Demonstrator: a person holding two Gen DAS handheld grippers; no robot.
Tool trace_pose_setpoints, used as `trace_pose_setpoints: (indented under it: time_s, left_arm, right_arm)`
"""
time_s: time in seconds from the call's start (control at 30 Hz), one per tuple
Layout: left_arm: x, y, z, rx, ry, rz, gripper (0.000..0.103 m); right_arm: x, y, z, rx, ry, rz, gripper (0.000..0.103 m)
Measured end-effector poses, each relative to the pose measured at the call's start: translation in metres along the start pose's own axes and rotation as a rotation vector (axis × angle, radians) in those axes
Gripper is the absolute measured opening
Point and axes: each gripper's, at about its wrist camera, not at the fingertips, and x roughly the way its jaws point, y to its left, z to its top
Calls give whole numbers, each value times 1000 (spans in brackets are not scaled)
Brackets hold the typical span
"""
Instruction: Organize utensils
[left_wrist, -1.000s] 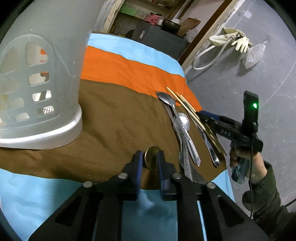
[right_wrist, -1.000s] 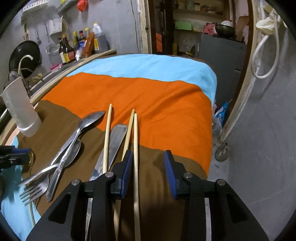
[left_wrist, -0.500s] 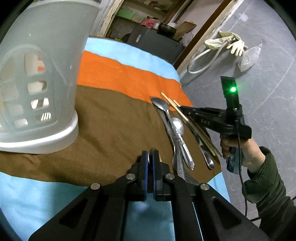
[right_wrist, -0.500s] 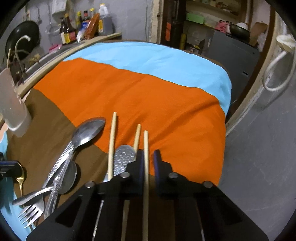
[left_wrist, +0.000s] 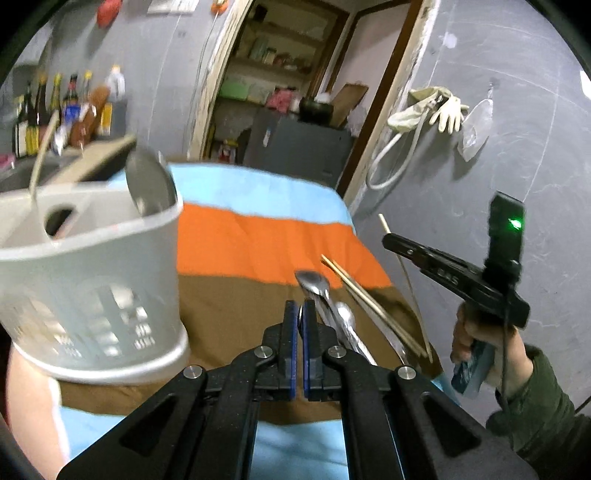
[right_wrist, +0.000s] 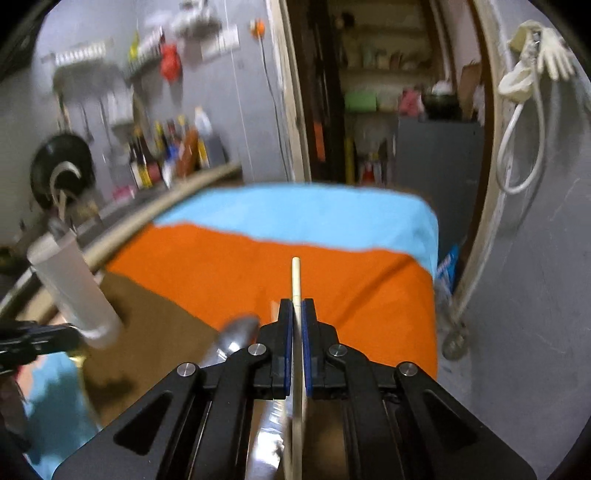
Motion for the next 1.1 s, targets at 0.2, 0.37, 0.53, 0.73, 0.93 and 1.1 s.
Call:
trace_pose_setpoints:
  time_s: [0.2,0.37,0.53,0.73,0.93,1.1]
  left_arm:
    - [-19,-4,8,45,-97,26,0]
    - [-46,2,17,50,-170,27,0]
    - [-81,11,34,73,-245,66,0]
    - [-131,23,53,124,-332,171,0]
    - [-178,50,64,123,-426,299,0]
    - [-195,82,70,99,-463,408,0]
  right_arm:
    - [-23,27,5,-10,-192,36,3]
    - [-34,49,17,-15,-292,69,3]
    - [-48,70,32,-8,-382,149,3]
    - [-50,108,54,-16,-490,265,3]
    - [-35,157,81,-1,-579,385,3]
    - [-20,179,96,62,-646,465,3]
